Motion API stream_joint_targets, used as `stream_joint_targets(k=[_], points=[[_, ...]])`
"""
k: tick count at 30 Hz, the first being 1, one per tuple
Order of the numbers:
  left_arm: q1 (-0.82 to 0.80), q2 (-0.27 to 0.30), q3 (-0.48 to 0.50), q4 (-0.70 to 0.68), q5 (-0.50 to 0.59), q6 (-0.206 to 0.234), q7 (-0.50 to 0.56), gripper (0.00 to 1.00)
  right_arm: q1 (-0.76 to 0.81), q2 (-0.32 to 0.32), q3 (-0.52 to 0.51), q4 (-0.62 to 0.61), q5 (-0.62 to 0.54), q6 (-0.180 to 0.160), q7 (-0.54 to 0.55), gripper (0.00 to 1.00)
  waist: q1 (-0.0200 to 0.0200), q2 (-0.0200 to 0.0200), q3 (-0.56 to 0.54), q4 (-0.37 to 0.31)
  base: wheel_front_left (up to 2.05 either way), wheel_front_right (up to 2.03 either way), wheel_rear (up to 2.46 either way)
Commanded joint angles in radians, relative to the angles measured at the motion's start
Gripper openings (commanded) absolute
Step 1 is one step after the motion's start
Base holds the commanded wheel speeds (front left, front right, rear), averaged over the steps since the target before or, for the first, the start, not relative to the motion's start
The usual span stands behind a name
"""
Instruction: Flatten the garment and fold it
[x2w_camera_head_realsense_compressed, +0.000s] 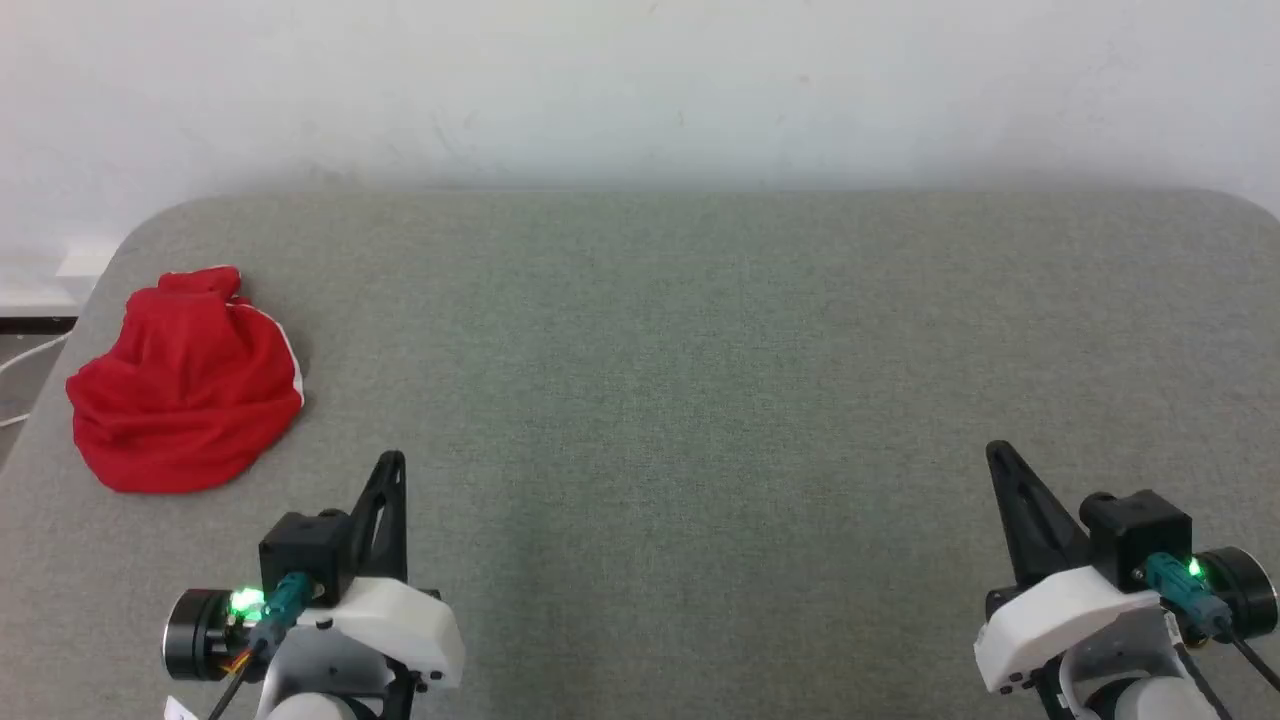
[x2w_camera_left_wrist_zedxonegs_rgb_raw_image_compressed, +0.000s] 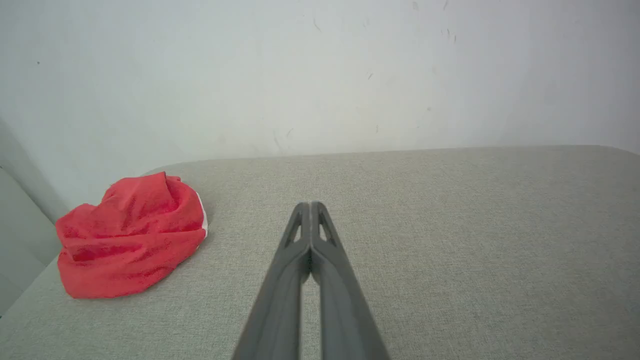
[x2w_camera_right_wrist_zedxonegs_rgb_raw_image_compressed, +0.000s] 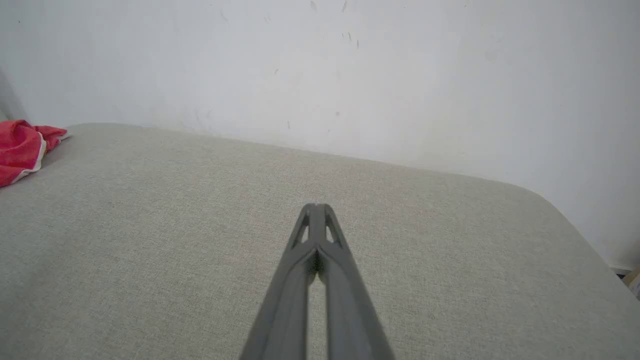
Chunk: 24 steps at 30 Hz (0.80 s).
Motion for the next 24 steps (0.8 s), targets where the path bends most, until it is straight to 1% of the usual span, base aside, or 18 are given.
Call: stream_joint_targets(k=[1,17,18,20,21,22,24], points=[[0.006,-0.002,0.004,-0.004,0.006,0.006,0.0,0.0,-0.015,0.003,0.0,-0.005,-0.007,-0.002,0.0,0.0,0.0,-0.0001,0.0,0.0,0.0,0.0,0.0],[0.006,-0.002,0.004,-0.004,0.006,0.006,0.0,0.0,-0.015,0.003,0.0,-0.005,-0.007,-0.002,0.0,0.0,0.0,-0.0001,0.0,0.0,0.0,0.0,0.0],[0.0,0.0,0.0,0.0,0.0,0.0,0.0,1.0,0.0,0.0,0.0,0.0,0.0,0.0,0.0,1.0,0.0,-0.0001,0.0,0.0,0.0,0.0,0.0],[0.0,0.0,-0.002,0.001,0.0,0.0,0.0,1.0,0.001,0.0,0.0,0.002,0.001,0.0,0.0,1.0,0.0,-0.0001,0.0,0.0,0.0,0.0,0.0],[0.0,0.0,-0.002,0.001,0.0,0.0,0.0,0.0,0.001,-0.001,0.0,0.002,0.001,0.0,0.0,0.0,0.0,-0.0001,0.0,0.0,0.0,0.0,0.0],[-0.001,0.0,-0.003,0.002,-0.001,0.0,-0.001,1.0,0.001,-0.001,-0.001,0.002,0.001,0.0,-0.001,1.0,0.0,-0.0001,0.0,0.0,0.0,0.0,0.0],[-0.002,0.0,-0.006,0.005,-0.003,0.003,-0.005,1.0,0.0,0.0,-0.002,0.003,0.004,0.0,-0.004,1.0,0.0,-0.0001,0.0,0.001,0.0,0.0,0.0]])
